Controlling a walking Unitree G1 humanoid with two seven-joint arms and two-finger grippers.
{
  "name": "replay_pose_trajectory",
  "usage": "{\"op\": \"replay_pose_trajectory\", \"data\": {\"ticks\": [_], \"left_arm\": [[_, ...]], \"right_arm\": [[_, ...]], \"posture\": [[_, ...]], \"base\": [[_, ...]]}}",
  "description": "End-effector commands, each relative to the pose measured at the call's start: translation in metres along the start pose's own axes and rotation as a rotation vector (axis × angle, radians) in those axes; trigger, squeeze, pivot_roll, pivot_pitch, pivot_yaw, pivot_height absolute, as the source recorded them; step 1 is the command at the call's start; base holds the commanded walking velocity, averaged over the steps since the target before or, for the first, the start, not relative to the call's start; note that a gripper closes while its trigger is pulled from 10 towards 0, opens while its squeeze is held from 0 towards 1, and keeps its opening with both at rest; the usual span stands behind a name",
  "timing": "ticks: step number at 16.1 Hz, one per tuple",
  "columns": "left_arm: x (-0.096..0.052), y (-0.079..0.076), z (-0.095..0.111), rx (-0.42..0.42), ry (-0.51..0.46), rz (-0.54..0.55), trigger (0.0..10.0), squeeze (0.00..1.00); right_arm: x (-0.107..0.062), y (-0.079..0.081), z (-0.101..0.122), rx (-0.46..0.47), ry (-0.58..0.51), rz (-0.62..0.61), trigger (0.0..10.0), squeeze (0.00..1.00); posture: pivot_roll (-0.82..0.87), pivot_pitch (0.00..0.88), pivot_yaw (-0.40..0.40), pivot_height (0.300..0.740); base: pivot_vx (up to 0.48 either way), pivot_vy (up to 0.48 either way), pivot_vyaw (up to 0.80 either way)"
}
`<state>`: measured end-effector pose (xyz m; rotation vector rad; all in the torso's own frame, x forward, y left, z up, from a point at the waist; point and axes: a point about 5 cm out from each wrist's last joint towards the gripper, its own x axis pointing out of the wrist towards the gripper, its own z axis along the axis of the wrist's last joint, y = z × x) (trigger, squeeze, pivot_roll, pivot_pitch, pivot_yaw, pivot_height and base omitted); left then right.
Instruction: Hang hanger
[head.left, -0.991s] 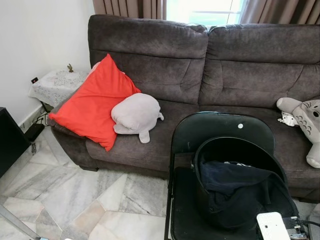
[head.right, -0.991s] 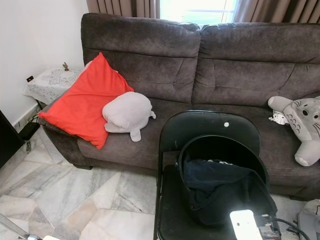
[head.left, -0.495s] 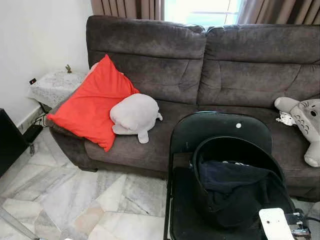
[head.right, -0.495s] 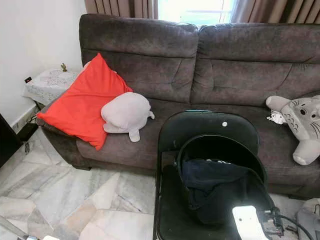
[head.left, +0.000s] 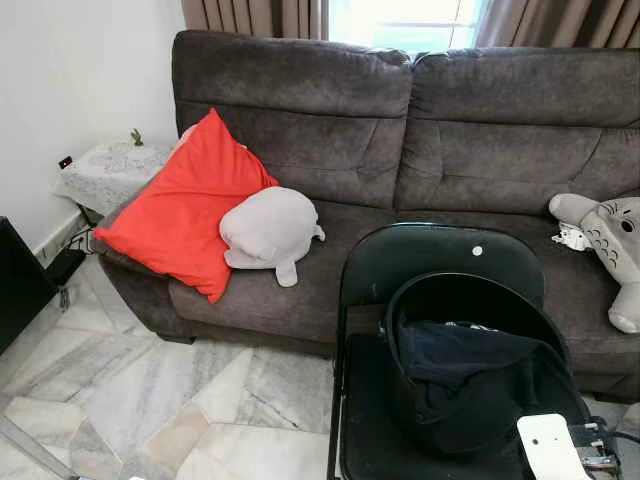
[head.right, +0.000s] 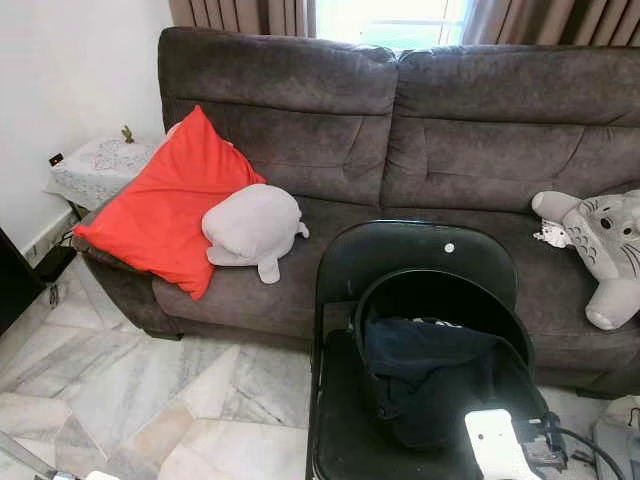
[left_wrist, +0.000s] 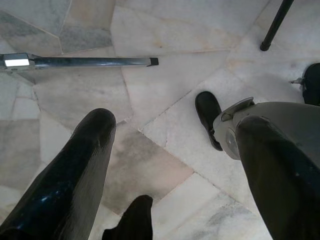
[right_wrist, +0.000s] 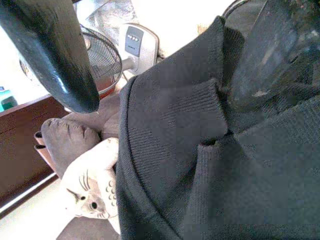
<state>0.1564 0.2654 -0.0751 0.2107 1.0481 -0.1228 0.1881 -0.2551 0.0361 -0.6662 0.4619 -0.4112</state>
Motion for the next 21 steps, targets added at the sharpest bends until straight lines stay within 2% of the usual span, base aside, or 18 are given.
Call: {"op": "replay_pose_trajectory", "data": {"ticks": [1, 7, 15, 17, 21], "left_arm": [[-0.001, 0.002, -0.005, -0.004, 0.02, -0.001, 10.0, 0.0], [-0.002, 0.002, -0.005, -0.001, 0.021, -0.005, 10.0, 0.0], [-0.002, 0.003, -0.004, 0.002, 0.019, -0.008, 10.0, 0.0], [-0.002, 0.002, -0.004, 0.003, 0.019, -0.009, 10.0, 0.0], [-0.001, 0.002, -0.004, 0.004, 0.019, -0.01, 10.0, 0.0]], "right_arm": [[0.002, -0.006, -0.002, -0.001, 0.003, -0.026, 10.0, 0.0], [0.001, -0.02, -0.005, -0.016, 0.004, -0.123, 10.0, 0.0], [0.002, -0.042, 0.006, -0.025, -0.076, -0.284, 10.0, 0.0], [0.004, -0.039, 0.005, -0.024, -0.065, -0.266, 10.0, 0.0], [0.009, -0.023, -0.001, -0.024, -0.017, -0.166, 10.0, 0.0]], "posture": [[-0.04, 0.039, 0.033, 0.74], [-0.05, 0.042, 0.034, 0.74], [-0.05, 0.043, 0.035, 0.74], [-0.05, 0.041, 0.035, 0.74], [-0.05, 0.04, 0.036, 0.74]], "base": [[0.0, 0.0, 0.0], [0.0, 0.0, 0.0], [0.0, 0.0, 0.0], [0.0, 0.0, 0.0], [0.0, 0.0, 0.0]]}}
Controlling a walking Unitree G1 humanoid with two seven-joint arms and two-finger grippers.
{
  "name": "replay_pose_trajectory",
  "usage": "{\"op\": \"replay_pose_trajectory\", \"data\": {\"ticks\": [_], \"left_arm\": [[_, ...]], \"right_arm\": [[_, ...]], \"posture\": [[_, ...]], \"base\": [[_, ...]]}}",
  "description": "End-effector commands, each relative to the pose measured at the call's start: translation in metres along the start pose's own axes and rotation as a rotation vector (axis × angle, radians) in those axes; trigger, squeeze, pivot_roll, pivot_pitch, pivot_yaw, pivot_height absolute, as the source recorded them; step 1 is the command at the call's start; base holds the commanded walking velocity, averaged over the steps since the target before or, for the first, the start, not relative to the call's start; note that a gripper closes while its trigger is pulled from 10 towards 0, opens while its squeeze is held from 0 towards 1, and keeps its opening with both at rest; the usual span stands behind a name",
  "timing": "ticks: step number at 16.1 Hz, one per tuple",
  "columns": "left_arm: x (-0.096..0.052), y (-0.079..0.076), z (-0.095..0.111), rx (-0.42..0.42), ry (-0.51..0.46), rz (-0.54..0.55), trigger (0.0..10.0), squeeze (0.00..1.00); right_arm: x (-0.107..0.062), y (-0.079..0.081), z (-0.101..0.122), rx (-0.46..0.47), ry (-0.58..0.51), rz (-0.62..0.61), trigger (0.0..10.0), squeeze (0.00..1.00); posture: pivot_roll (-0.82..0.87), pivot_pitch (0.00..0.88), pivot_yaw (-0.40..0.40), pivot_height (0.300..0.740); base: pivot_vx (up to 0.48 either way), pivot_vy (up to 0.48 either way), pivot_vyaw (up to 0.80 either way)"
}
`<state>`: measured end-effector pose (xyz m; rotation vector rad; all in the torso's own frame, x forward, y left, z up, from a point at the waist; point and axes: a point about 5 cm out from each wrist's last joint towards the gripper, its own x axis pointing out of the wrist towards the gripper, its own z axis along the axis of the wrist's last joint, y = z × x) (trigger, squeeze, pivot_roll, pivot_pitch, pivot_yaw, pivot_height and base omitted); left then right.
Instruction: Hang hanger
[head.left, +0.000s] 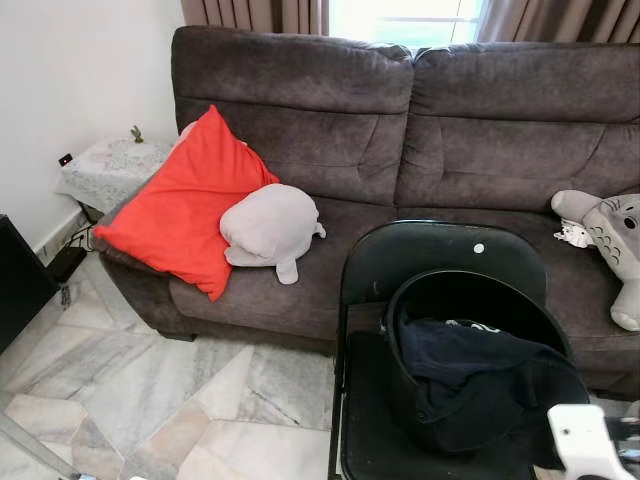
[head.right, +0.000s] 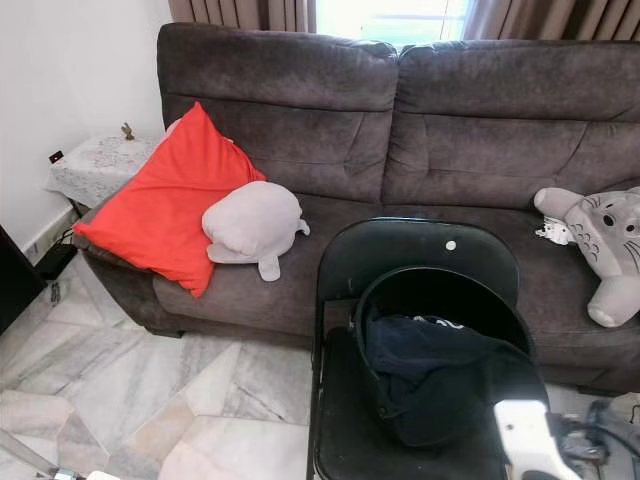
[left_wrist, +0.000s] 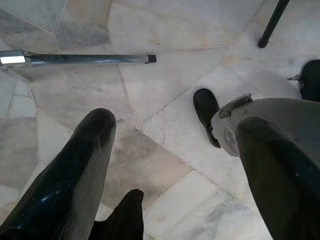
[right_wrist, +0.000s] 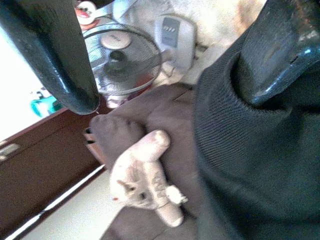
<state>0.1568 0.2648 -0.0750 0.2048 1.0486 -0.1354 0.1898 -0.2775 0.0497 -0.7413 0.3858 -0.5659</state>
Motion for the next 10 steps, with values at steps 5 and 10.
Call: {"op": "replay_pose_trajectory", "data": {"ticks": [5, 10], "left_arm": [[-0.002, 0.003, -0.004, 0.003, 0.019, 0.005, 10.0, 0.0], [-0.001, 0.003, -0.004, 0.005, 0.019, 0.001, 10.0, 0.0]], "right_arm": [[0.003, 0.004, 0.0, 0.003, 0.01, 0.005, 10.0, 0.0], [-0.004, -0.014, -0.001, 0.101, 0.032, -0.16, 10.0, 0.0]], "posture": [[-0.04, 0.035, 0.038, 0.74], [-0.05, 0.038, 0.041, 0.74]], "base": [[0.0, 0.0, 0.0], [0.0, 0.0, 0.0]]}}
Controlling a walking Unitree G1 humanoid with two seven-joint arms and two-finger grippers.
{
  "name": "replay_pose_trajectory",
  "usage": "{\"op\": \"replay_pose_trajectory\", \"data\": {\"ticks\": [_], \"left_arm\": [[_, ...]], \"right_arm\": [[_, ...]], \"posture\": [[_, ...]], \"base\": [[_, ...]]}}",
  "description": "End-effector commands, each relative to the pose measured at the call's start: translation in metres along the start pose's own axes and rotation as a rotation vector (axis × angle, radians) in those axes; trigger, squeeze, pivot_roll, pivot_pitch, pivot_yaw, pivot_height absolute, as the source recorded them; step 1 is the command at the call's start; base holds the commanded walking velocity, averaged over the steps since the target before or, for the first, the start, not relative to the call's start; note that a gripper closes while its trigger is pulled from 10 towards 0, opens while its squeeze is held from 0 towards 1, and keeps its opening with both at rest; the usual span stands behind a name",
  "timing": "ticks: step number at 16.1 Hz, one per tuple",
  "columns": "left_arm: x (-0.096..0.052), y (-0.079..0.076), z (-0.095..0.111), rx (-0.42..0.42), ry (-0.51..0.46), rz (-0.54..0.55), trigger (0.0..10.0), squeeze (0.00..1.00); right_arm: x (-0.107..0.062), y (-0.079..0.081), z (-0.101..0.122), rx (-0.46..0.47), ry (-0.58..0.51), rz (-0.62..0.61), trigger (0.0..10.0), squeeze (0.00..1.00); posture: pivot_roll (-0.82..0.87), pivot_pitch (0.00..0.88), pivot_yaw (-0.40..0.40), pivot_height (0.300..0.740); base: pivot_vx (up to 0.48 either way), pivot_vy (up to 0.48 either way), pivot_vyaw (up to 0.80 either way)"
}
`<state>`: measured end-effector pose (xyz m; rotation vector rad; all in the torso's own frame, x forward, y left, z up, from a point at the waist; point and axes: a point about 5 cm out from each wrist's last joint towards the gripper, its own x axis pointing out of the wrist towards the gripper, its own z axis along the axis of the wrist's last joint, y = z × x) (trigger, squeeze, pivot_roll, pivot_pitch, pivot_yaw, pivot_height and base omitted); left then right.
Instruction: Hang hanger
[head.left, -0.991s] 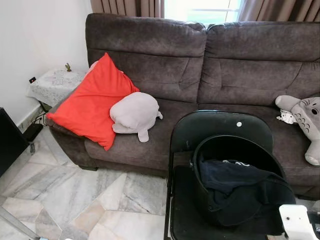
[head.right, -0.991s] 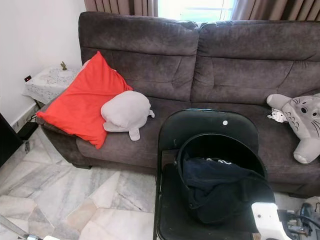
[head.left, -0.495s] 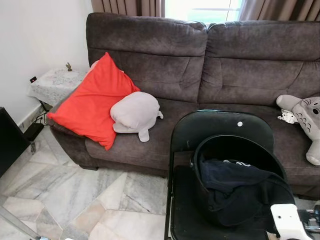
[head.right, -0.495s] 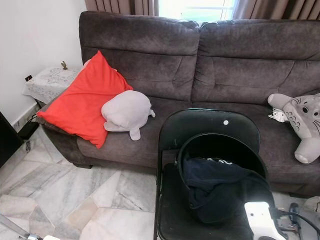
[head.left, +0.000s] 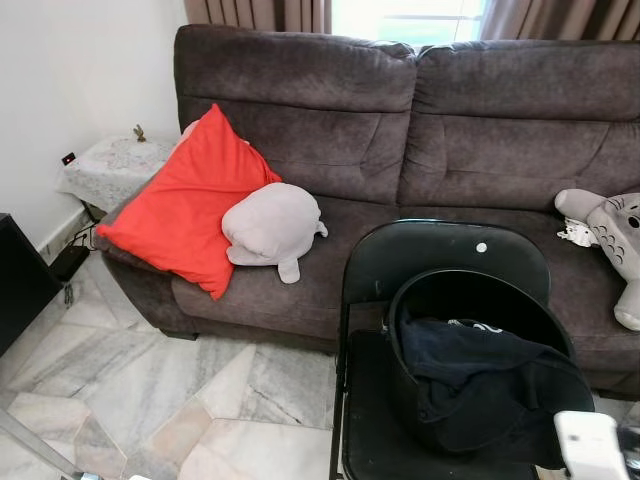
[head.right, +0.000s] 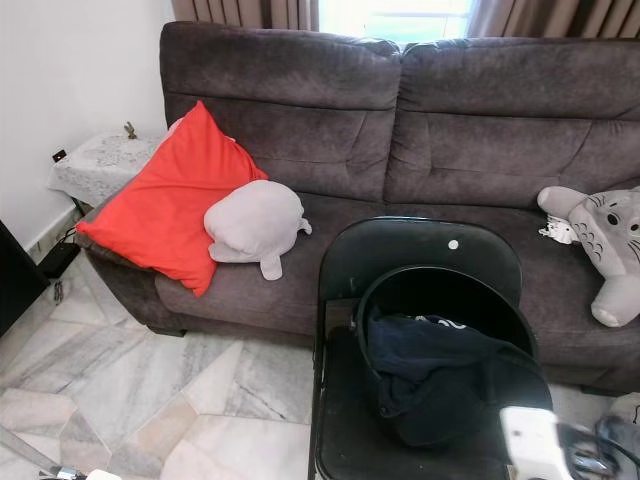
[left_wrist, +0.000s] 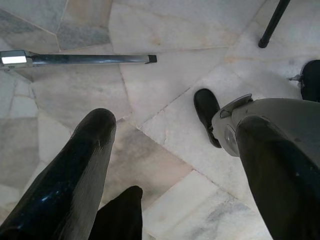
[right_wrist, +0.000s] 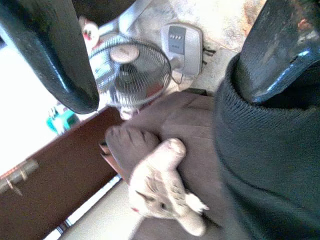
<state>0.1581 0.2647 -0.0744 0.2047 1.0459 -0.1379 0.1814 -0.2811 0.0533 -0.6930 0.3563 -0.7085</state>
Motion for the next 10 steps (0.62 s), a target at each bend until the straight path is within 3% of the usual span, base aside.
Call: {"op": "replay_pose_trajectory", "data": {"ticks": [1, 7, 10], "left_arm": [[-0.002, 0.003, -0.005, 0.005, 0.021, 0.002, 10.0, 0.0], [-0.001, 0.003, -0.004, 0.002, 0.021, 0.004, 10.0, 0.0], [-0.001, 0.003, -0.004, 0.003, 0.02, 0.005, 10.0, 0.0]], "right_arm": [[0.004, -0.006, 0.004, 0.053, -0.009, -0.022, 10.0, 0.0], [0.01, 0.011, -0.003, 0.153, 0.109, 0.039, 10.0, 0.0], [0.013, 0.019, 0.002, 0.174, 0.103, 0.079, 10.0, 0.0]], "posture": [[-0.05, 0.037, 0.038, 0.74], [-0.05, 0.037, 0.04, 0.74], [-0.04, 0.036, 0.04, 0.74]], "base": [[0.0, 0.0, 0.0], [0.0, 0.0, 0.0], [0.0, 0.0, 0.0]]}}
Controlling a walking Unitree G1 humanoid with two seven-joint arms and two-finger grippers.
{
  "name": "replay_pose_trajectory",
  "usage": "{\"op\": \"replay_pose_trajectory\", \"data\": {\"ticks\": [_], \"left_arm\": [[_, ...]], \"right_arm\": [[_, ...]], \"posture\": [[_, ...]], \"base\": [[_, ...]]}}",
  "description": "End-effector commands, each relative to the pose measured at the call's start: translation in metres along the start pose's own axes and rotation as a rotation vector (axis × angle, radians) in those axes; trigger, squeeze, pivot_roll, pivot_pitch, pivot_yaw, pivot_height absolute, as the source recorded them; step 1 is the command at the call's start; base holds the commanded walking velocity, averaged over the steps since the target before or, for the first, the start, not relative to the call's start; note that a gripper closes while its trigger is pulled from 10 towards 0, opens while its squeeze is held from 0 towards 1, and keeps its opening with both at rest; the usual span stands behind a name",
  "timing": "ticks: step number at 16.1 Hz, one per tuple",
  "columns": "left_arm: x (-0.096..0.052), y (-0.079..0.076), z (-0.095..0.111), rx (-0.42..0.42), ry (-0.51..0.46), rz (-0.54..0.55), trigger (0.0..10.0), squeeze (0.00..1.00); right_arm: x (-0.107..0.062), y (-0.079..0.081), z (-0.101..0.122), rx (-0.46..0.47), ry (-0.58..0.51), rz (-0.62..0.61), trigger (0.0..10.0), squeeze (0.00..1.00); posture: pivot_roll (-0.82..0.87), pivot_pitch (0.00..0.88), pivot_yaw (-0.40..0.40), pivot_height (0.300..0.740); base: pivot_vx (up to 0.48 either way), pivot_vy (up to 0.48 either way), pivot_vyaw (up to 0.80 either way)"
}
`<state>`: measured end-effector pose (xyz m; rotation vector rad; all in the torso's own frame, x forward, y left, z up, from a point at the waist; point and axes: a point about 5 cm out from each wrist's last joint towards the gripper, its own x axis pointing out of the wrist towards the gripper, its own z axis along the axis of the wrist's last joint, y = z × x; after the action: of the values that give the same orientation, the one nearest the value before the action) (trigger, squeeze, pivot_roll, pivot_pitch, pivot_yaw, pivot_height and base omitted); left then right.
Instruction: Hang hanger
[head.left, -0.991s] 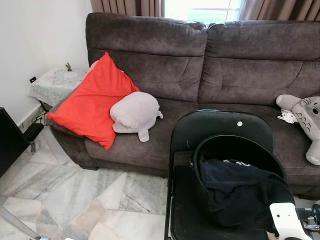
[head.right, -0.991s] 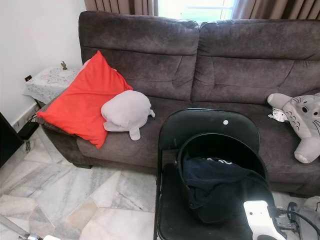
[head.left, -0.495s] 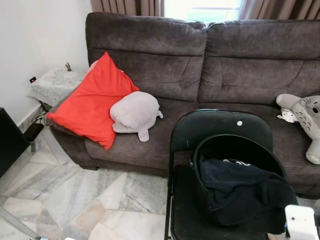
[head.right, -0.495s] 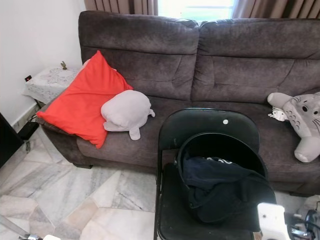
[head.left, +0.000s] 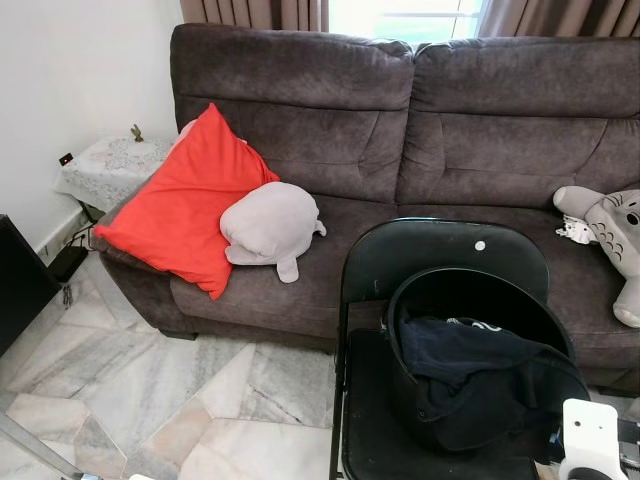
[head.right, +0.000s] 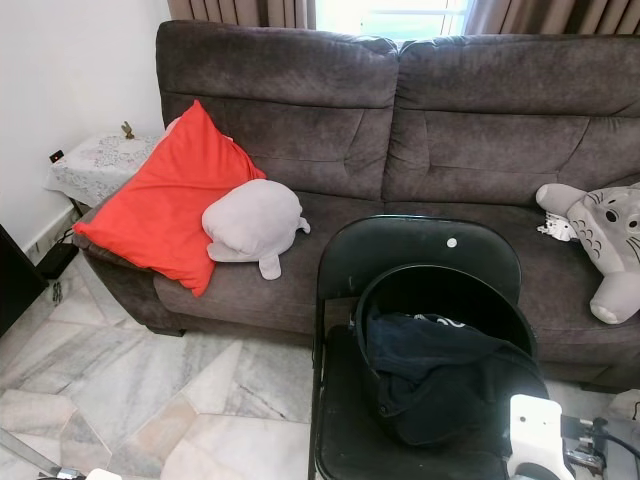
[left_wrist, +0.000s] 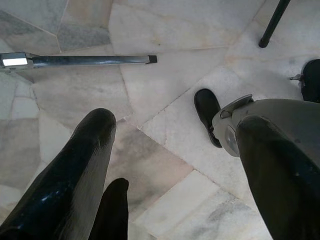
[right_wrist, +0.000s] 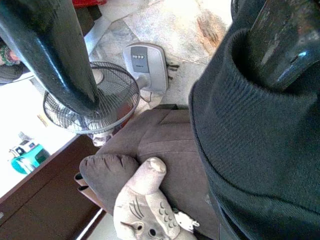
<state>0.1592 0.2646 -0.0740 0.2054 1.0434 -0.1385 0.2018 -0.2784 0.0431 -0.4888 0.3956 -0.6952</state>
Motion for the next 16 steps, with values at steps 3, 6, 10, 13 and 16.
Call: {"op": "replay_pose_trajectory", "data": {"ticks": [3, 6, 10, 13, 16], "left_arm": [[-0.002, 0.003, -0.006, 0.004, 0.023, 0.003, 10.0, 0.0], [-0.002, 0.003, -0.006, 0.002, 0.023, 0.001, 10.0, 0.0], [-0.002, 0.002, -0.006, 0.005, 0.024, 0.0, 10.0, 0.0], [-0.001, 0.002, -0.005, 0.004, 0.023, -0.003, 10.0, 0.0], [-0.001, 0.002, -0.005, 0.001, 0.021, -0.002, 10.0, 0.0]], "right_arm": [[-0.001, 0.004, -0.008, 0.012, 0.042, 0.01, 10.0, 0.0], [-0.006, 0.005, -0.001, 0.208, 0.015, 0.021, 10.0, 0.0], [-0.015, -0.004, 0.001, 0.21, -0.02, -0.059, 10.0, 0.0], [-0.015, 0.005, -0.012, 0.222, 0.068, -0.002, 10.0, 0.0], [-0.011, 0.008, -0.014, 0.189, 0.087, 0.006, 10.0, 0.0]], "posture": [[-0.04, 0.038, 0.043, 0.74], [-0.04, 0.039, 0.042, 0.74], [-0.05, 0.04, 0.041, 0.74], [-0.05, 0.039, 0.039, 0.74], [-0.04, 0.035, 0.036, 0.74]], "base": [[0.0, 0.0, 0.0], [0.0, 0.0, 0.0], [0.0, 0.0, 0.0], [0.0, 0.0, 0.0], [0.0, 0.0, 0.0]]}}
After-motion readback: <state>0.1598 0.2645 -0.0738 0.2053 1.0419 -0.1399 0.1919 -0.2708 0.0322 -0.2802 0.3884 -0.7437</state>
